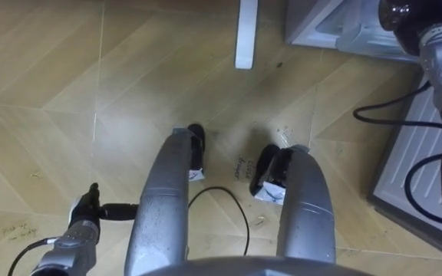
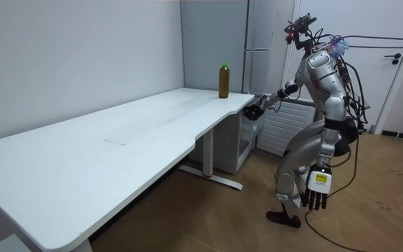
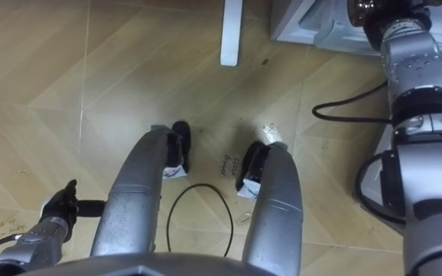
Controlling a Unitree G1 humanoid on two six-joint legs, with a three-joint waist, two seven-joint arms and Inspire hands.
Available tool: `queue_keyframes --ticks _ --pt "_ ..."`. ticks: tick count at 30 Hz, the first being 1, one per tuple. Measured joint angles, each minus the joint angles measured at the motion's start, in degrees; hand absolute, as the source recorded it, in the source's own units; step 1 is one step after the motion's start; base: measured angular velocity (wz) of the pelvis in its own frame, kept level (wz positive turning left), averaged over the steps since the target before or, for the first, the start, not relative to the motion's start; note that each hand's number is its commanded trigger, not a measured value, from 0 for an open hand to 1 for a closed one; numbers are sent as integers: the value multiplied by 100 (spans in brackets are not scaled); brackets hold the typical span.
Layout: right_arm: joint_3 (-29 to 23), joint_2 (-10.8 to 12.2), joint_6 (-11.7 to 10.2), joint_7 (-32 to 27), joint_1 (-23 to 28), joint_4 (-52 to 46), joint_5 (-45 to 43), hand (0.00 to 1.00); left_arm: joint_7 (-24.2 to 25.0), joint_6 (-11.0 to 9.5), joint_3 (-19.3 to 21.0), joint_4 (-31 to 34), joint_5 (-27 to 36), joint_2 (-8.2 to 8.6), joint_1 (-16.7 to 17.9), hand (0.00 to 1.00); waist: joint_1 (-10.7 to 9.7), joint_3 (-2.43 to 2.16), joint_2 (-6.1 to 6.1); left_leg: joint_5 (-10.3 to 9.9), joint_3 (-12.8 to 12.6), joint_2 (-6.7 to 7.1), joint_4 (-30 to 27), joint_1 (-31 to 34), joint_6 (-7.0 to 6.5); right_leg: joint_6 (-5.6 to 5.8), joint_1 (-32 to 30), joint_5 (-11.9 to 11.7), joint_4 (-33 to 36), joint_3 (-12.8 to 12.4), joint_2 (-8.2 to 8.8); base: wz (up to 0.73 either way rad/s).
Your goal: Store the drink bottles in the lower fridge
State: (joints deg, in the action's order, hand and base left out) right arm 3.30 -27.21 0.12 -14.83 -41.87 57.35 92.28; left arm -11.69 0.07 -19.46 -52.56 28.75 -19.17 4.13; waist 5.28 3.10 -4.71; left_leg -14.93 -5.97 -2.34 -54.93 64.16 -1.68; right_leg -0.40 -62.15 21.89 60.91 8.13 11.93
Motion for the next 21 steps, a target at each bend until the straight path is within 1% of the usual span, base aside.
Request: queue_keyframes --ticks 6,12,13,17,21 --pt "-5 -13 -50 -131 -1 -8 -8 0 -66 -21 1 146 86 -9 128 0 56 -5 19 -71 -4 -27 -92 15 -23 -13 8 12 24 41 27 -3" --pt "-11 -55 -84 -213 3 -7 -8 0 -66 -19 4 436 87 -24 309 0 82 -14 87 -157 -6 -7 -219 14 -31 5 11 87 146 23 63 1" --pt "-10 -86 -84 -214 24 -7 -8 100 -66 -27 6 450 88 -27 324 0 88 -15 92 -168 -9 5 -238 10 -34 3 11 116 188 24 89 7" --pt "-10 -91 -84 -217 32 -6 -9 100 -69 -17 4 500 90 -47 383 0 94 -24 109 -170 -13 5 -241 1 -35 -16 21 138 204 40 108 1" --pt "-10 -91 -84 -306 33 19 -9 100 -65 -18 2 665 94 -140 576 0 93 -17 124 -182 -32 3 -230 -78 -39 -8 99 160 202 38 117 0"
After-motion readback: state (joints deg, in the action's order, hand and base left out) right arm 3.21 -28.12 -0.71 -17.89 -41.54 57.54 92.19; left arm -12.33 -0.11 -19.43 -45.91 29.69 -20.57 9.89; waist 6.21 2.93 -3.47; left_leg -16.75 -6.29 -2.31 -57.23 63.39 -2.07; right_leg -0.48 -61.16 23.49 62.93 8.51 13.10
